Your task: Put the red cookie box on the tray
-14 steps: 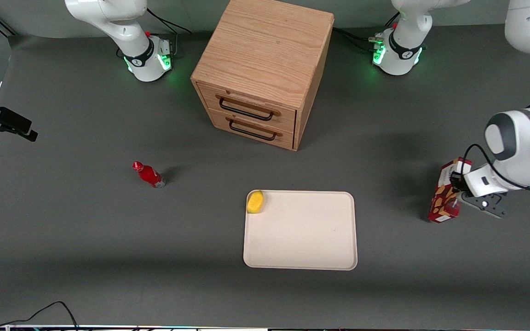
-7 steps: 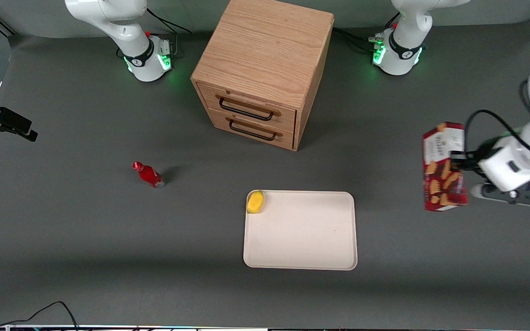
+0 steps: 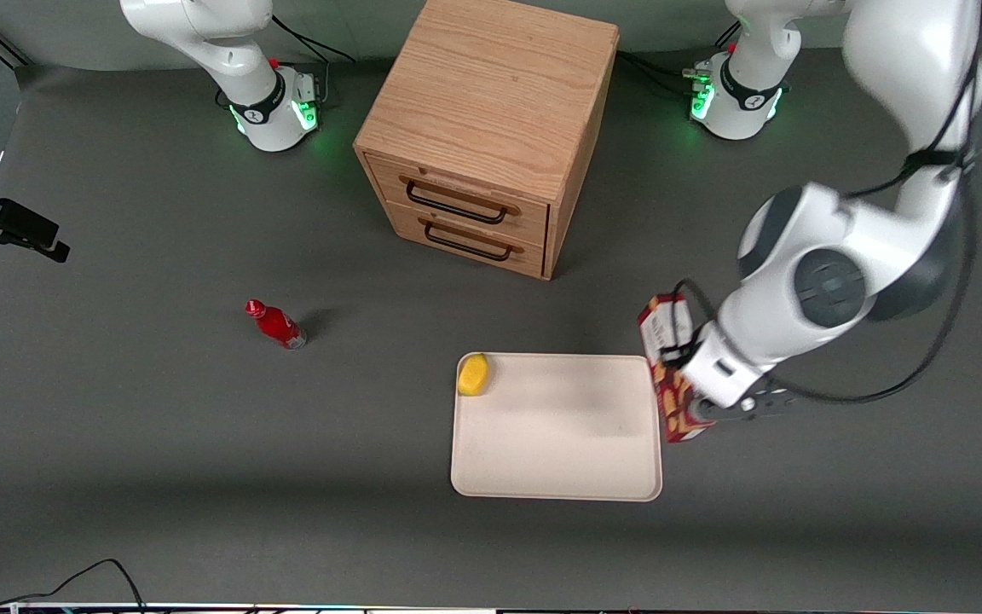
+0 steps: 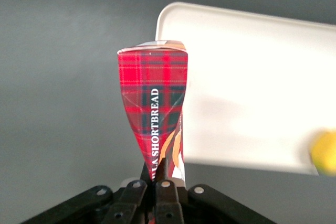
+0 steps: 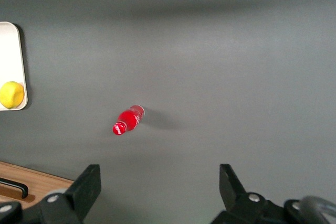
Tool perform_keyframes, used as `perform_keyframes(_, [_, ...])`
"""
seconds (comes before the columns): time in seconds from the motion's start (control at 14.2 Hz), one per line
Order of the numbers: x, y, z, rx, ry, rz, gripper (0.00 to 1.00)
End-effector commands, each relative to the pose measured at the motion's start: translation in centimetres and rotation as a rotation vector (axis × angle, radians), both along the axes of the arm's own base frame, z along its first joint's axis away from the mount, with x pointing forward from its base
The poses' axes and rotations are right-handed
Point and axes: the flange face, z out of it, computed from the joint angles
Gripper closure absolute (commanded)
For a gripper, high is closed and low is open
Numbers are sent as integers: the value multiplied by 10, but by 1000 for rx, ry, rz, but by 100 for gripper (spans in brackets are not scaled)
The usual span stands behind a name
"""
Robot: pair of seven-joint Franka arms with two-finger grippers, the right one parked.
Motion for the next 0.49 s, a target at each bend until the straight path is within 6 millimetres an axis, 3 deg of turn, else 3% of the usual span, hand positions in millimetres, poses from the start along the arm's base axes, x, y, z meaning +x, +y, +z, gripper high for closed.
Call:
perform_keyframes(0.0, [2, -18, -56, 60, -62, 19, 100])
perform_keyframes(0.07, [2, -20, -62, 73, -68, 10, 95])
perform_keyframes(0.14, [3, -19, -62, 75, -76, 1, 1])
perform_keyframes(0.28, [4, -14, -52, 87, -77, 3, 0])
perform_keyframes(0.42, [0, -3, -15, 132, -60, 3, 0])
